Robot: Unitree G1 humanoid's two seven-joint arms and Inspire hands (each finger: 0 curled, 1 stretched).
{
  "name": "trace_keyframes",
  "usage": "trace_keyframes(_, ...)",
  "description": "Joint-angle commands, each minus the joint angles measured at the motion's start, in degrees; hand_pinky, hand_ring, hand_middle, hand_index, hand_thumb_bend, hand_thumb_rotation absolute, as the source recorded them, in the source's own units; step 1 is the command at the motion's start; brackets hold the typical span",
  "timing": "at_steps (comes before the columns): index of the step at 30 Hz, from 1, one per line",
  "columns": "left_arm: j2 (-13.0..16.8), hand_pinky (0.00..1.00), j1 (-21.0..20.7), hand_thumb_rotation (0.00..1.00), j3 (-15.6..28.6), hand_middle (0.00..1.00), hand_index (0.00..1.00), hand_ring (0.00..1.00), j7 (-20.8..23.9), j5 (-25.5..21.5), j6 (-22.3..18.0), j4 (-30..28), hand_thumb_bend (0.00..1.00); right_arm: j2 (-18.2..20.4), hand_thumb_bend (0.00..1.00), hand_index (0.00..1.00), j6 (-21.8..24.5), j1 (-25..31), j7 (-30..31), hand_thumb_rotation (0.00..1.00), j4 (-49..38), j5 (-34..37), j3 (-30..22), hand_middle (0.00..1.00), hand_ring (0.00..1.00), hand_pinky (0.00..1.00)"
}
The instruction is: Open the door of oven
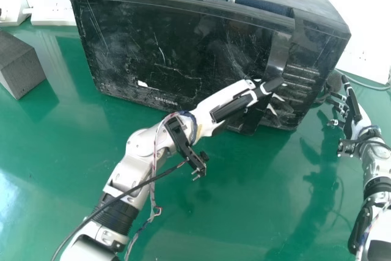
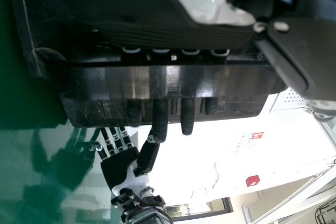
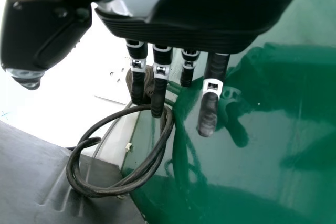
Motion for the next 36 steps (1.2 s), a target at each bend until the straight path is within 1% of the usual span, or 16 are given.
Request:
trace_keyframes(1,-2.48,0.32,0.93,0.78,-2.45,0.61,0.87,0.44,-2.97,-1.32,0.66,-1.96,0.91,2.82,0.99,0.85,2.49,3.38,1.81,1.00,2.11,-1.19,1.16,0.77,0.64,0.56)
trace_keyframes(3,-2.51,0.31,1.18,0.78,-2.51,0.59,0.86,0.42,-2.98,-1.55,0.74,-2.30,0.91,2.79,0.98,0.85,2.48,3.37,1.58,1.00,2.10,-1.41,1.37,0.77,0.65,0.59)
trace_keyframes(5,-2.51,0.30,1.51,0.77,-2.55,0.57,0.84,0.41,-3.11,-1.87,1.45,-3.00,0.91,2.86,0.99,0.84,2.63,3.37,0.99,1.00,2.18,-1.23,1.13,0.79,0.69,0.66)
trace_keyframes(6,-2.43,0.30,1.71,0.77,-2.64,0.57,0.83,0.41,-3.30,-1.93,1.52,-3.36,0.91,2.88,1.00,0.83,2.67,3.35,0.92,1.00,2.19,-1.21,1.11,0.79,0.69,0.66)
trace_keyframes(7,-2.37,0.30,1.85,0.77,-2.71,0.57,0.83,0.41,-3.44,-1.95,1.54,-3.61,0.89,2.88,1.00,0.84,2.69,3.34,0.92,1.00,2.19,-1.22,1.12,0.81,0.71,0.70)
trace_keyframes(11,-2.13,0.30,2.50,0.76,-2.85,0.58,0.80,0.41,-3.97,-2.59,2.80,-4.65,0.89,2.92,1.00,0.88,2.95,3.07,0.60,1.00,2.06,-1.71,1.72,0.85,0.78,0.77)
trace_keyframes(13,-1.99,0.29,2.88,0.75,-2.97,0.57,0.79,0.39,-3.65,-2.64,3.93,-5.59,0.89,2.89,0.99,0.88,2.73,3.06,0.66,1.00,2.01,-2.01,2.14,0.83,0.78,0.78)
trace_keyframes(16,-1.51,0.28,3.79,0.75,-3.11,0.56,0.79,0.38,-3.33,-2.52,5.20,-7.55,0.88,2.87,1.00,0.88,3.70,2.86,0.55,1.00,2.11,-1.54,1.97,0.82,0.76,0.74)
trace_keyframes(19,-0.86,0.28,4.30,0.76,-3.12,0.56,0.79,0.38,-3.74,-2.51,5.10,-8.50,0.87,2.92,1.00,0.89,3.01,3.06,-0.12,1.00,2.08,-1.81,2.26,0.82,0.74,0.71)
trace_keyframes(21,-0.47,0.29,4.51,0.77,-3.15,0.55,0.78,0.38,-4.09,-2.57,4.92,-8.93,0.87,2.94,0.99,0.86,2.75,3.16,0.06,1.00,2.07,-1.61,2.15,0.81,0.75,0.74)
trace_keyframes(22,-0.33,0.29,4.67,0.78,-3.13,0.55,0.78,0.38,-4.28,-2.70,4.84,-9.23,0.87,2.91,0.98,0.83,2.80,3.17,0.21,1.00,2.08,-1.49,2.05,0.79,0.73,0.72)
trace_keyframes(25,0.49,0.27,5.80,0.80,-3.22,0.56,0.78,0.37,-4.84,-2.97,4.97,-11.51,0.87,2.98,0.99,0.82,2.66,3.32,-0.66,1.00,2.17,-0.98,1.38,0.77,0.70,0.67)
trace_keyframes(28,1.14,0.26,7.01,0.78,-2.96,0.55,0.77,0.37,-5.39,-4.15,7.74,-13.99,0.87,3.00,1.00,0.82,2.53,3.32,-1.11,1.00,2.15,-1.42,1.73,0.75,0.68,0.66)
trace_keyframes(30,1.76,0.27,7.88,0.76,-2.89,0.55,0.77,0.38,-5.34,-4.54,9.89,-16.16,0.84,2.97,1.00,0.83,2.08,3.36,-1.09,1.00,2.07,-1.92,2.27,0.76,0.69,0.67)
trace_keyframes(34,2.42,0.26,8.80,0.75,-2.79,0.55,0.77,0.37,-5.43,-5.18,11.78,-18.42,0.83,3.00,1.00,0.84,2.26,3.32,-1.84,1.00,2.21,-1.87,2.25,0.78,0.72,0.69)
trace_keyframes(36,2.58,0.26,9.23,0.75,-2.76,0.56,0.77,0.38,-5.49,-5.67,12.82,-19.35,0.82,3.13,1.00,0.84,2.54,3.26,-2.37,1.00,2.26,-1.53,1.89,0.77,0.70,0.67)
